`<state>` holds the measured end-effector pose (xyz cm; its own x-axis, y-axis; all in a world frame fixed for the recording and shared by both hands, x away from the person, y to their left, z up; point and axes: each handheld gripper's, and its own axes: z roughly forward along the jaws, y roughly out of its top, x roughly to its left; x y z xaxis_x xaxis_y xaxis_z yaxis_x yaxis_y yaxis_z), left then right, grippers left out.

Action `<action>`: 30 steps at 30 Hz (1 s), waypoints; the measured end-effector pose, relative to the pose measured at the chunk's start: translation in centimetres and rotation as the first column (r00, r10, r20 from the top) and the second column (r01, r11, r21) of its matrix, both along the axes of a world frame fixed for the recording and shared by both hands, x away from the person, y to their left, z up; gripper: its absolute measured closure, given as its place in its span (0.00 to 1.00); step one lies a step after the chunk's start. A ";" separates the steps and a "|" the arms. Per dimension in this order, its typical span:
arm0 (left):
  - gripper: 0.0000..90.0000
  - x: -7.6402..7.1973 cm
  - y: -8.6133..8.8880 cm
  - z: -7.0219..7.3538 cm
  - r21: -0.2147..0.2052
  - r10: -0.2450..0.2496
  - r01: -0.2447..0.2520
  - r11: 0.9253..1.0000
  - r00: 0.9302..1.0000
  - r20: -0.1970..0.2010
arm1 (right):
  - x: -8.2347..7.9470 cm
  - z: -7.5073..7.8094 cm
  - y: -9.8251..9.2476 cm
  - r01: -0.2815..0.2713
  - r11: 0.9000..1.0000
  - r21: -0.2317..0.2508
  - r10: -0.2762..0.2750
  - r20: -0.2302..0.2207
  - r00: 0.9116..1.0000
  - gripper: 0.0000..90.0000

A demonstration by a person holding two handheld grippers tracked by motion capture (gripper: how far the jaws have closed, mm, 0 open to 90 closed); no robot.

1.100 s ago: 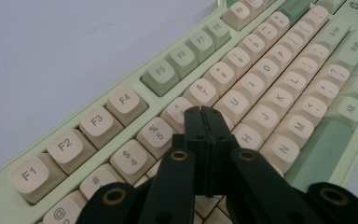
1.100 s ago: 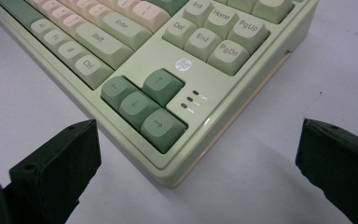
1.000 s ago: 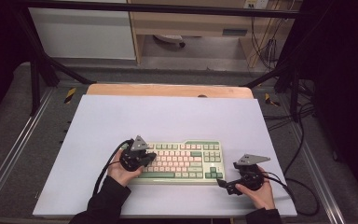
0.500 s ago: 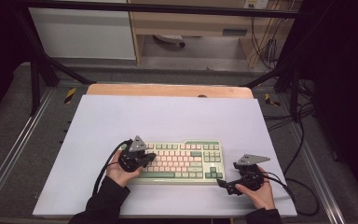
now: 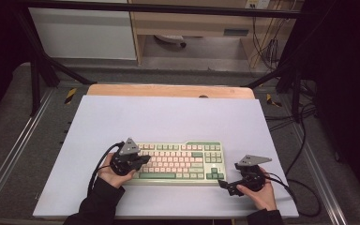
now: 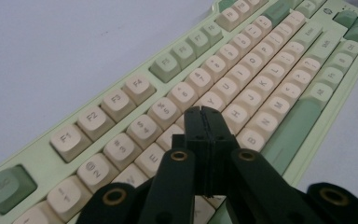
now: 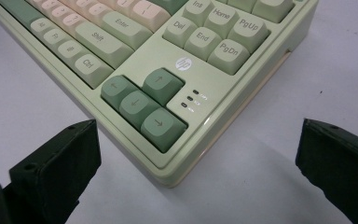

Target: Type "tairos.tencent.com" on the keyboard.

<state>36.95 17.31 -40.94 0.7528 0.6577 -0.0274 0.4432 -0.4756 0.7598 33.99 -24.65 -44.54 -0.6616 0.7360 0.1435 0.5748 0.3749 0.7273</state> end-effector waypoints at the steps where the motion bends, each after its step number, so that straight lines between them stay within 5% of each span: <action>1: 1.00 -0.1 0.3 0.0 -0.001 0.004 -0.004 1.000 1.000 -0.001 | 0.0 0.0 0.0 0.000 1.000 0.001 0.000 0.000 1.000 0.01; 19: 1.00 -0.7 3.6 -0.8 0.006 0.064 -0.064 0.998 0.998 -0.017 | 0.0 0.0 0.0 0.001 1.000 0.003 -0.001 -0.002 1.000 0.01; 30: 1.00 -0.6 3.9 -1.5 0.016 0.071 -0.071 0.997 0.997 -0.025 | 0.0 0.0 0.0 0.001 1.000 0.002 -0.001 -0.002 1.000 0.01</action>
<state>36.37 21.19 -42.47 0.7032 0.7101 -0.0354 0.4955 -0.4538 0.7406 33.96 -24.63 -44.55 -0.6609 0.7360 0.1466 0.5765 0.3729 0.7271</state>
